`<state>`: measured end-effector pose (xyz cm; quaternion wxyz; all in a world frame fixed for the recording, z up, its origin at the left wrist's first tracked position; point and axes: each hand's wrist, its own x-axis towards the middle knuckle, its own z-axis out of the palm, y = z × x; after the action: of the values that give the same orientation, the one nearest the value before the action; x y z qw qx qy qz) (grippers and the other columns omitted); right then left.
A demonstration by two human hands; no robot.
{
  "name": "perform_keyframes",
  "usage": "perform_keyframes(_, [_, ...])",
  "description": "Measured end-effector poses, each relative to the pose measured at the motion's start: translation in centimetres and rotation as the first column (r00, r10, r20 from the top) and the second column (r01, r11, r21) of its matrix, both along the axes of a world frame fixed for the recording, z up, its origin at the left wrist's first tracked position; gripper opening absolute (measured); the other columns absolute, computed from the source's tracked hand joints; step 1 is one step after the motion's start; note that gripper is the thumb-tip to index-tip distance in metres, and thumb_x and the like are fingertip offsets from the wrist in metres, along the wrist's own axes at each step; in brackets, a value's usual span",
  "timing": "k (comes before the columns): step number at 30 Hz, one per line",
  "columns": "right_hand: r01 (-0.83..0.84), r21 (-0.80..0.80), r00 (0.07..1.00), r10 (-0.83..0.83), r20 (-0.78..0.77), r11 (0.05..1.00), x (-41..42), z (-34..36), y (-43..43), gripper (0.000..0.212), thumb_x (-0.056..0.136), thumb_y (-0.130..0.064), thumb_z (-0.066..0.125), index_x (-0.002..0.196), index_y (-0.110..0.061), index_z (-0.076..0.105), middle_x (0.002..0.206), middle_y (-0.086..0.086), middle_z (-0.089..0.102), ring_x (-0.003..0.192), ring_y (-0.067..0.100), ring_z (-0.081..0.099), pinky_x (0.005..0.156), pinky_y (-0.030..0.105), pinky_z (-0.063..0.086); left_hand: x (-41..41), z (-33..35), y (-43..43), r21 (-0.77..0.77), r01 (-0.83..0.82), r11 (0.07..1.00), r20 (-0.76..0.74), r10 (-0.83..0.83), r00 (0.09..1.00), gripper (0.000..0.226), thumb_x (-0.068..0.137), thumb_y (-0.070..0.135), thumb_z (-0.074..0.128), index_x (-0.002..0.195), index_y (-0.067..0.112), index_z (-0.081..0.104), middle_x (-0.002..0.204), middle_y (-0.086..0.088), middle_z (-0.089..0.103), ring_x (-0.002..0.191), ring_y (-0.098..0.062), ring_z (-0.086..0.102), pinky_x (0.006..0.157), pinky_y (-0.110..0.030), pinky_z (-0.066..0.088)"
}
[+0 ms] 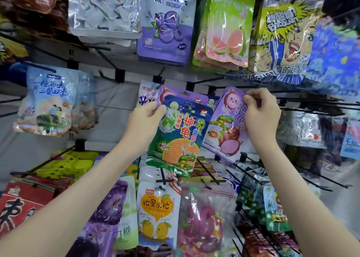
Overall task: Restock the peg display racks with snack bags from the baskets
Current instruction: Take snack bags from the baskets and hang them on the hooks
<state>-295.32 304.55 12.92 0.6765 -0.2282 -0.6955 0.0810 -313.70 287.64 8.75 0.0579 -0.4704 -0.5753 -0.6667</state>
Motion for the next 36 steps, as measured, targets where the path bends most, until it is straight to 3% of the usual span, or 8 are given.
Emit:
perform_keyframes(5, [-0.071, -0.092, 0.996, 0.075, 0.049, 0.993, 0.5, 1.0, 0.8, 0.008, 0.089, -0.008, 0.059, 0.092, -0.012, 0.066, 0.093, 0.006, 0.064, 0.089, 0.017, 0.055, 0.08, 0.028, 0.042, 0.0, 0.1, 0.3, -0.044, -0.034, 0.998, -0.065, 0.031, 0.997, 0.036, 0.098, 0.021, 0.05, 0.068, 0.005, 0.039, 0.057, -0.002, 0.027, 0.054, -0.01, 0.023, 0.053, -0.027, 0.016])
perform_keyframes(9, [-0.309, -0.265, 0.945, 0.326, 0.022, 0.913, 1.3, 1.7, 1.5, 0.022, 0.092, -0.007, 0.056, 0.079, -0.022, 0.066, 0.076, -0.003, 0.061, 0.073, 0.012, 0.053, 0.07, 0.028, 0.044, -0.5, -0.1, 1.1, -0.094, -0.025, 0.995, -0.038, 0.021, 0.999, 0.035, 0.098, 0.021, 0.05, 0.069, 0.004, 0.042, 0.055, 0.004, 0.025, 0.051, -0.008, 0.02, 0.054, -0.029, 0.015])
perform_keyframes(13, [-0.49, -0.352, 0.869, 0.481, -0.118, 0.798, 1.2, 1.6, 2.4, 0.03, 0.095, -0.005, 0.051, 0.077, -0.022, 0.067, 0.066, -0.009, 0.064, 0.063, 0.008, 0.056, 0.062, 0.024, 0.046, -0.8, -0.4, 1.6, -0.096, -0.032, 0.995, -0.058, 0.026, 0.998, 0.037, 0.098, 0.021, 0.049, 0.073, -0.006, 0.043, 0.062, -0.005, 0.029, 0.061, -0.014, 0.026, 0.061, -0.03, 0.019])
perform_keyframes(18, [-0.452, -0.326, 0.888, 0.453, -0.076, 0.83, 1.2, 2.0, 1.9, 0.026, 0.095, -0.003, 0.051, 0.079, -0.018, 0.066, 0.061, -0.015, 0.064, 0.061, 0.002, 0.056, 0.062, 0.017, 0.047, -1.2, -0.5, 1.6, -0.091, -0.042, 0.995, -0.058, 0.037, 0.998, 0.038, 0.098, 0.022, 0.049, 0.074, -0.007, 0.044, 0.061, -0.004, 0.03, 0.061, -0.014, 0.026, 0.059, -0.031, 0.018])
perform_keyframes(22, [-0.403, -0.287, 0.909, 0.417, -0.014, 0.869, 1.5, 2.2, 1.5, 0.026, 0.094, -0.004, 0.054, 0.079, -0.021, 0.067, 0.063, -0.014, 0.066, 0.068, 0.007, 0.058, 0.068, 0.023, 0.049, -1.6, -0.8, 1.5, -0.103, -0.059, 0.993, -0.055, 0.053, 0.997, 0.038, 0.098, 0.023, 0.049, 0.065, 0.009, 0.037, 0.053, 0.007, 0.023, 0.055, -0.011, 0.021, 0.056, -0.03, 0.015])
perform_keyframes(26, [-0.333, -0.265, 0.935, 0.354, 0.034, 0.905, 1.6, 2.4, 0.8, 0.017, 0.094, -0.004, 0.054, 0.094, -0.011, 0.069, 0.072, -0.01, 0.067, 0.068, 0.004, 0.059, 0.066, 0.017, 0.05, -1.4, -0.8, 1.8, -0.11, -0.072, 0.991, -0.053, 0.067, 0.996, 0.039, 0.098, 0.022, 0.049, 0.063, 0.013, 0.034, 0.054, 0.005, 0.022, 0.054, -0.011, 0.02, 0.055, -0.03, 0.015])
perform_keyframes(32, [-0.231, -0.26, 0.958, 0.266, 0.107, 0.938, 1.7, 2.5, 1.1, 0.014, 0.093, -0.012, 0.057, 0.096, -0.015, 0.07, 0.086, 0.003, 0.069, 0.086, 0.02, 0.064, 0.088, 0.041, 0.053, -1.2, -1.1, 2.3, -0.105, -0.094, 0.99, -0.091, 0.085, 0.992, 0.037, 0.099, 0.024, 0.048, 0.067, 0.008, 0.038, 0.056, 0.004, 0.023, 0.058, -0.014, 0.023, 0.057, -0.031, 0.016])
perform_keyframes(36, [-0.296, -0.328, 0.939, 0.336, 0.071, 0.897, 1.4, 2.7, 1.8, 0.017, 0.094, -0.013, 0.056, 0.086, -0.02, 0.069, 0.085, 0.008, 0.069, 0.082, 0.024, 0.063, 0.083, 0.04, 0.052, -1.0, -0.9, 2.4, -0.095, -0.094, 0.991, -0.097, 0.085, 0.992, 0.037, 0.099, 0.023, 0.048, 0.067, 0.007, 0.04, 0.054, 0.004, 0.024, 0.057, -0.014, 0.023, 0.056, -0.032, 0.015])
